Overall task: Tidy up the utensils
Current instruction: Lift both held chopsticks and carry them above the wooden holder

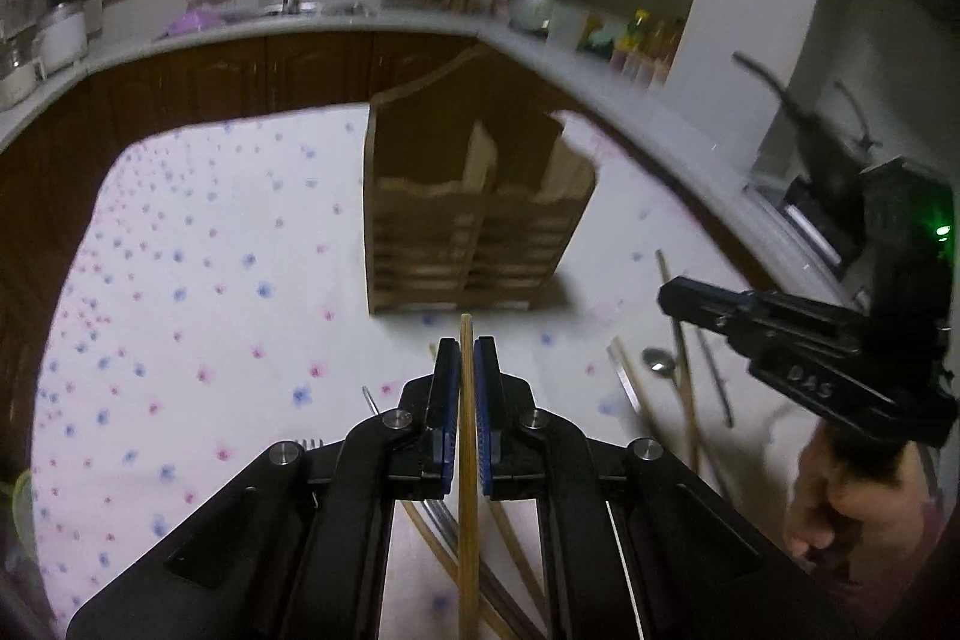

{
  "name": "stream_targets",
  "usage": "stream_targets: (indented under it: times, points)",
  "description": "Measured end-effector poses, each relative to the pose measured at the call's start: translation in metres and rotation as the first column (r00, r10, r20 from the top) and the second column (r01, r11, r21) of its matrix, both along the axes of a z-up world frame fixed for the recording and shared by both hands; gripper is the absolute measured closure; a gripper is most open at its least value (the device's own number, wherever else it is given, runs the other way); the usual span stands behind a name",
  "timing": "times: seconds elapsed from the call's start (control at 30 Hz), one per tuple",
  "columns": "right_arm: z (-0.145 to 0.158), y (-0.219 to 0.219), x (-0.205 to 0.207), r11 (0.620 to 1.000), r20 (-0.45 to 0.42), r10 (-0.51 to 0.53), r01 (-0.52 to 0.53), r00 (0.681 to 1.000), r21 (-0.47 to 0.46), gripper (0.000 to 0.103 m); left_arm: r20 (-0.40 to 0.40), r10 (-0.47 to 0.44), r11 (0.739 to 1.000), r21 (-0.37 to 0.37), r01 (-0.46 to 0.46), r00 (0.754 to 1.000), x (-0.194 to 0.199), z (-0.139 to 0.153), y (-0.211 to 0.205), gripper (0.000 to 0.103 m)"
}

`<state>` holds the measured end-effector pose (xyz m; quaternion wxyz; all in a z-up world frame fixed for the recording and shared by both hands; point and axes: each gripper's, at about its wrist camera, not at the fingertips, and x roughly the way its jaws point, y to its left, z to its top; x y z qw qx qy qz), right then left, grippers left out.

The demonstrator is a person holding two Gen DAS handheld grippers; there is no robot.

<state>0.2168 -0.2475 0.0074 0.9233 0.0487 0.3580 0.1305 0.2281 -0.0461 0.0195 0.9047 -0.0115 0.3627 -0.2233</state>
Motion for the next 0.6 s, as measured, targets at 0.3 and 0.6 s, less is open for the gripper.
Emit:
stream_targets:
  times: [0.3, 0.6]
  points:
    - [0.046, 0.003, -0.016, 1.0, 0.11, 0.018, -0.02, 0.994, 0.02, 0.098, 0.111, 0.024, 0.997, -0.073, -0.016, 0.994, -0.019, 0.041, 0.019, 0.099]
    - [0.073, 0.0, -0.015, 0.999, 0.196, -0.006, -0.003, 0.981, 0.045, 0.098, 0.188, 0.074, 0.99, -0.131, -0.05, 0.979, -0.025, 0.065, 0.037, 0.099]
